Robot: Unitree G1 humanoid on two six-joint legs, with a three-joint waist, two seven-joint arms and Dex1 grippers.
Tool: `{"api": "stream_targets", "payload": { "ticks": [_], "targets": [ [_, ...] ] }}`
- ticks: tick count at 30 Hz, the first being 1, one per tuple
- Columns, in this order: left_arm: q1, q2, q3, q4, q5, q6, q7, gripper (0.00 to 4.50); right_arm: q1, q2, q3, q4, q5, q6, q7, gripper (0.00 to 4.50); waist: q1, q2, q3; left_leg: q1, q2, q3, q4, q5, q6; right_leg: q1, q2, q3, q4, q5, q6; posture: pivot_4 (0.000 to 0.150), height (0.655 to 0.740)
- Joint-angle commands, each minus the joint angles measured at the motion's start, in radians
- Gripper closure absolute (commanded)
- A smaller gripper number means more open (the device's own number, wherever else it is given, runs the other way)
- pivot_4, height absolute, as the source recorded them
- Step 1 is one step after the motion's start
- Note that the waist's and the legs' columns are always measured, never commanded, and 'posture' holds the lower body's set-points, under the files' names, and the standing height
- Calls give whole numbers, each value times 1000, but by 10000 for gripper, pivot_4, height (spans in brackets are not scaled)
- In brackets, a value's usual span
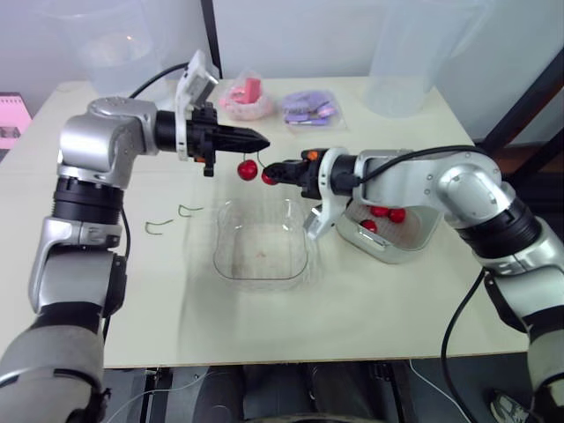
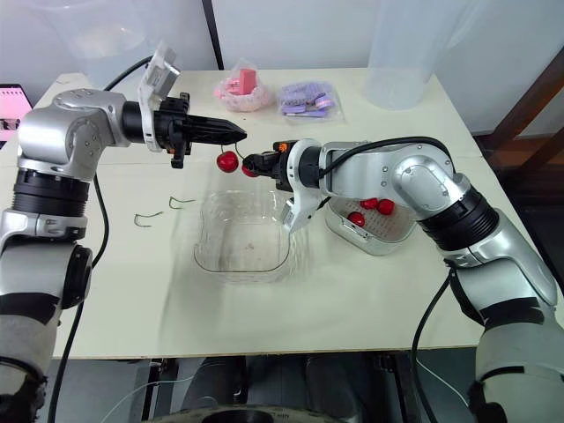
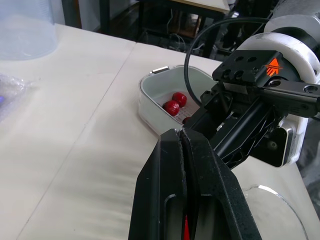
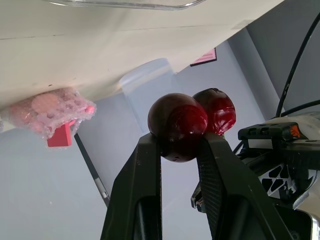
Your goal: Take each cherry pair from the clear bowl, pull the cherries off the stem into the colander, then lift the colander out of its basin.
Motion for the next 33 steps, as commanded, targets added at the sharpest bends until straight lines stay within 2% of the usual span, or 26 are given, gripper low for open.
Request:
{"api": "stream_targets", "payload": {
  "ticks": [1, 13, 14, 16, 19, 24, 27, 29, 33],
  "targets": [
    [-8, 4, 8, -20, 12, -26, 8, 44629, -14, -6, -25, -28, 20, 4, 14, 39269, 0, 0, 0, 0, 0, 0, 0, 0, 0, 0, 0, 0, 0, 0, 0, 1500, 7367],
    [-1, 6, 10, -34, 12, -27, -7, 44629, -23, -2, -26, -23, 6, 15, 7, 39269, 0, 0, 0, 0, 0, 0, 0, 0, 0, 0, 0, 0, 0, 0, 0, 1500, 7367],
    [-1, 5, 12, -33, 11, -28, -6, 45000, -23, -1, -26, -22, 7, 16, 7, 29438, 0, 0, 0, 0, 0, 0, 0, 0, 0, 0, 0, 0, 0, 0, 0, 1500, 7367],
    [-1, 4, 16, -37, 7, -25, -5, 45000, -22, -2, -27, -23, 11, 17, 12, 21674, 0, 0, 0, 0, 0, 0, 0, 0, 0, 0, 0, 0, 0, 0, 0, 1500, 7367],
    [-7, 3, 22, -34, 4, -25, -2, 45000, -20, -8, -29, -26, 20, 13, 16, 6736, 0, 0, 0, 0, 0, 0, 0, 0, 0, 0, 0, 0, 0, 0, 0, 1500, 7367],
    [-14, 8, 30, -30, 1, -26, -2, 45000, -10, -39, -54, -27, 108, -13, 44, 6736, 0, 0, 0, 0, 0, 0, 0, 0, 0, 0, 0, 0, 0, 0, 0, 1500, 7367],
    [-16, 13, 38, -36, -4, -26, -4, 45000, 24, -83, -93, -36, 267, -10, 132, 6736, 2, 0, 0, 0, 0, 0, 0, 0, 0, 1, 0, 0, 0, 0, 0, 1500, 7367],
    [-15, 17, 47, -41, -13, -32, -15, 45000, 73, -111, -131, -40, 472, 62, 262, 6736, 3, 0, 0, 0, 0, 0, 0, 0, 0, 1, 0, 0, 0, 0, 0, 1500, 7367],
    [-3, 29, 75, -71, -45, -82, -62, 45000, 204, -154, -243, -86, 967, 412, 594, 6736, 2, 0, 0, 9, 0, -1, -1, -1, 2, 12, 0, -1, -3, 0, 0, 1500, 7367]
  ]
}}
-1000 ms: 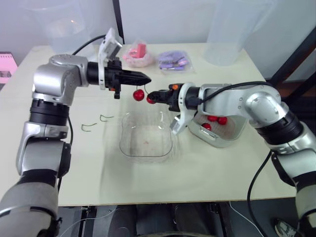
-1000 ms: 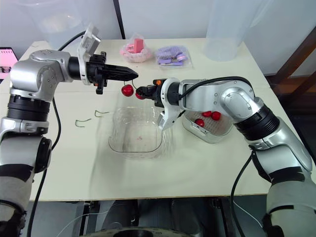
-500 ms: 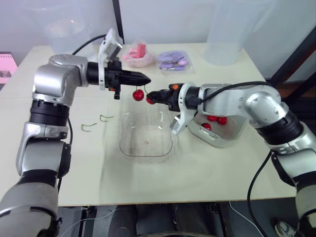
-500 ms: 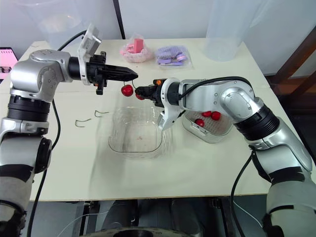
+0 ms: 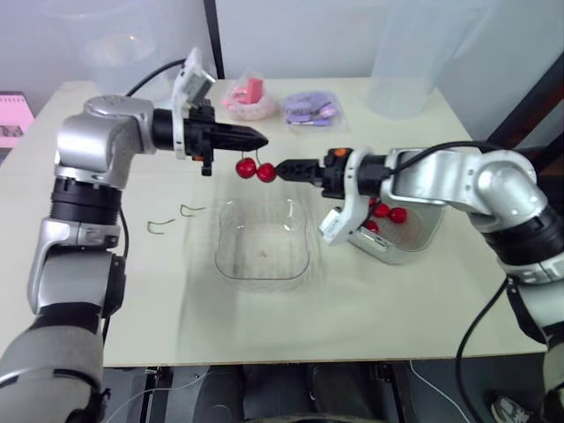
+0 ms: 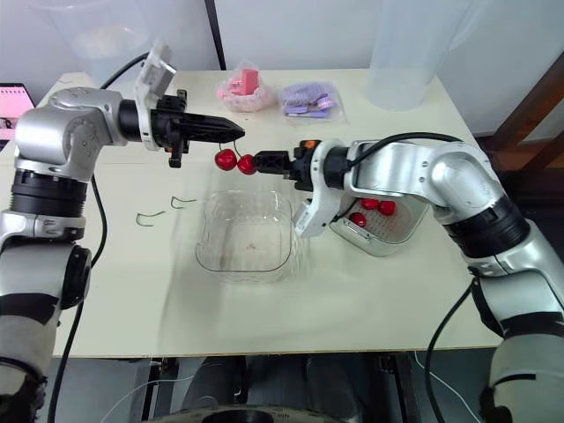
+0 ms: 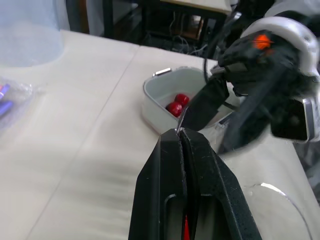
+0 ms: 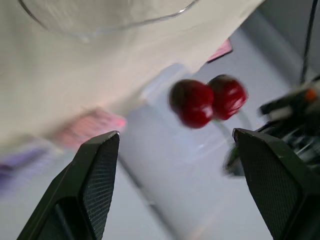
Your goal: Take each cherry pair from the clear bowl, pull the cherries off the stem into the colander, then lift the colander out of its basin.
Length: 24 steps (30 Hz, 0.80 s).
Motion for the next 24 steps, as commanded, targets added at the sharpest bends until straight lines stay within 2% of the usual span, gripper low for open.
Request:
{"api": "stream_targets", "payload": {
  "ticks": [1, 3, 7, 12, 16, 20, 24],
  "targets": [
    [-12, 21, 57, -49, -46, -39, -38, 45000, 47, -17, -141, -79, 394, 329, 237, 6736, 0, 0, 0, 3, 0, 0, -1, -2, 3, 3, 0, 0, -1, 0, 0, 1500, 7367],
    [-18, 21, 78, -60, -68, -46, -54, 45000, 75, -25, -226, -120, 598, 577, 341, 6736, -1, 0, 0, 5, 0, 0, 0, -4, 7, 5, 0, 0, -1, 0, 0, 1500, 7367],
    [-33, 21, 110, -75, -117, -42, -91, 45000, 52, -34, -372, -141, 892, 1161, 422, 6736, 2, 0, 0, 5, 1, 0, 1, -4, 7, 5, 1, 0, 1, 0, 0, 1500, 7367],
    [-40, 22, 107, -78, -132, -50, -108, 45000, 37, 12, -509, -181, 1189, 1616, 380, 6736, 4, 0, 0, 5, 0, 0, 1, -5, 8, 5, 1, 0, -1, 0, 0, 1500, 7367],
    [-54, 10, 104, -65, -128, -54, -103, 45000, 59, 122, -552, -263, 1310, 1773, 252, 6736, 1, 0, 0, 4, 0, -1, 0, -5, 9, 4, 1, 0, 0, 0, 0, 1500, 7367],
    [-60, 2, 100, -55, -123, -59, -106, 45000, 70, 230, -545, -334, 1369, 1821, 133, 6736, 2, 0, 0, 3, 0, -1, 0, -5, 9, 3, 2, 0, 0, 0, 0, 1500, 7367],
    [-61, -2, 97, -51, -121, -62, -110, 45000, 44, 317, -519, -314, 1377, 1824, 31, 6736, 2, 0, 0, 2, 0, -1, 1, -5, 9, 3, 1, 0, 0, 0, 0, 1500, 7367]
  ]
}}
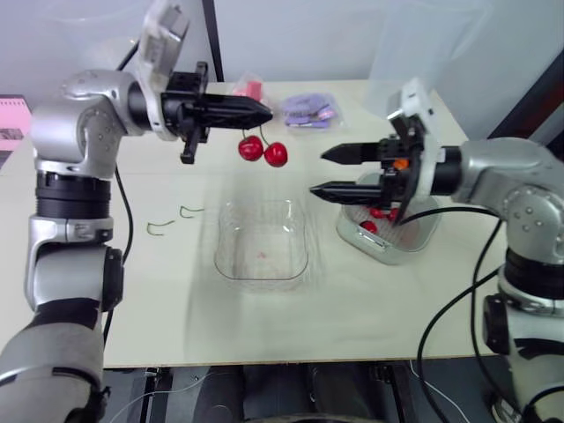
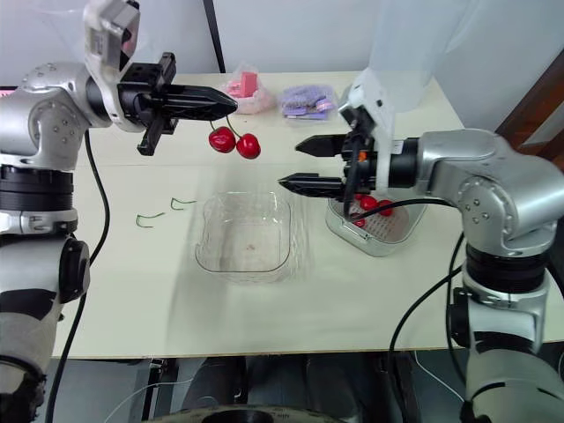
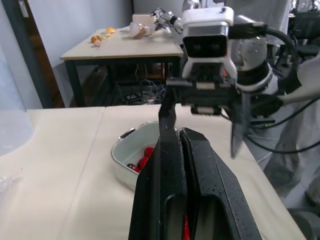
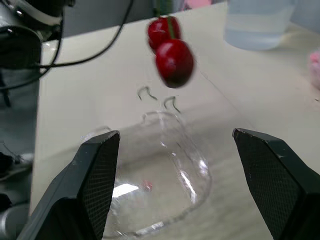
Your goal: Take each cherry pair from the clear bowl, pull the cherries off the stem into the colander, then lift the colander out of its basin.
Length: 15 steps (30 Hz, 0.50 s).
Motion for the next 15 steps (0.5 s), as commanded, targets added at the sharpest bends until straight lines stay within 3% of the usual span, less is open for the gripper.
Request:
{"api": "stream_targets", "payload": {
  "ticks": [1, 15],
  "targets": [
    [-26, 5, 8, -11, -8, -15, -4, 45000, -47, 53, 0, 5, 8, -23, -87, 6736, 0, 0, 0, 0, 0, 0, 0, 0, 0, 0, 0, 0, 0, 0, 0, 1500, 7367],
    [-10, 8, 3, -29, -5, -16, -1, 45000, -102, 154, 89, 95, 15, -109, -173, 6736, -1, 0, 0, 0, 0, 0, -1, 0, 0, -1, 0, 0, 0, 0, 0, 1500, 7367]
  ]
}}
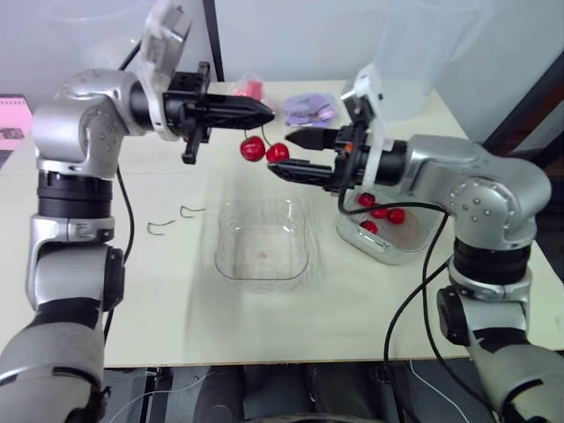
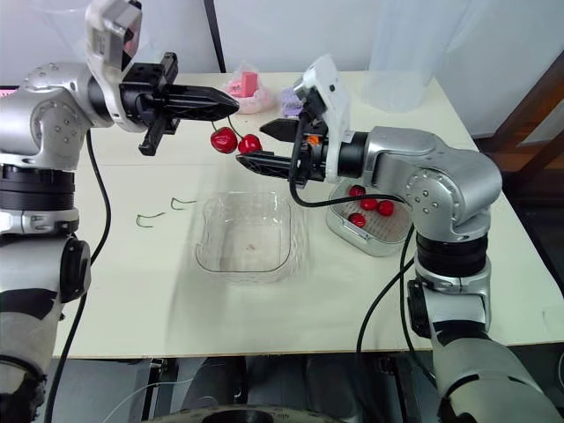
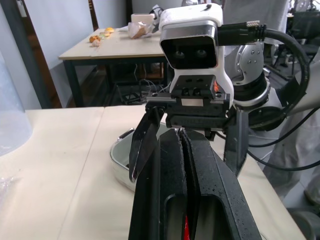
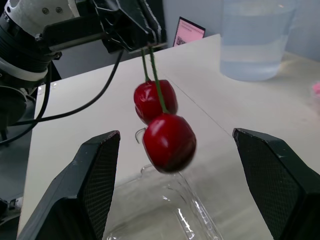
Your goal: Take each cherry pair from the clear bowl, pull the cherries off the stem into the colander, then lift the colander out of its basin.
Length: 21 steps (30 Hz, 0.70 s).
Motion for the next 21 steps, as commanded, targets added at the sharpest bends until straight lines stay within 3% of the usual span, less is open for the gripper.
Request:
{"api": "stream_targets", "payload": {
  "ticks": [1, 6, 7, 10, 14, 21],
  "targets": [
    [-9, 11, 8, -30, -6, -14, -1, 45000, -21, 11, 10, -1, 4, -35, -4, 6736, 0, 0, 0, 0, 0, 0, 0, 0, 0, 0, 0, 0, 0, 0, 0, 1500, 7367],
    [-8, 11, 8, -32, -6, -13, 2, 45000, -24, 5, 34, 10, 0, -58, -3, 6736, 0, 0, 0, 0, 0, 0, 0, 0, 0, 0, 0, 0, 0, 0, 0, 1500, 7367],
    [-8, 11, 8, -32, -6, -13, 2, 45000, -25, 4, 37, 12, 0, -62, -3, 9092, 0, 0, 0, 0, 0, 0, 0, 0, 0, 0, 0, 0, 0, 0, 0, 1500, 7367],
    [-9, 10, 8, -31, -5, -13, 5, 45000, -24, 3, 44, 13, 3, -67, -1, 18129, 0, 0, 0, 0, 0, 0, 0, 0, 0, 0, 0, 0, 0, 0, 0, 1500, 7367],
    [-8, 8, 6, -30, -1, -16, 11, 45000, -20, 0, 48, 1, 9, -68, 0, 37549, 0, 0, 0, 0, 0, 0, 0, 0, 0, 0, 0, 0, 0, 0, 0, 1500, 7367],
    [-5, 11, 8, -37, -5, -9, 19, 45000, -14, -25, 46, -23, 14, -53, -4, 38372, 0, 0, 0, 0, 0, 0, 0, 0, 0, 0, 0, 0, 0, 0, 0, 1500, 7367]
  ]
}}
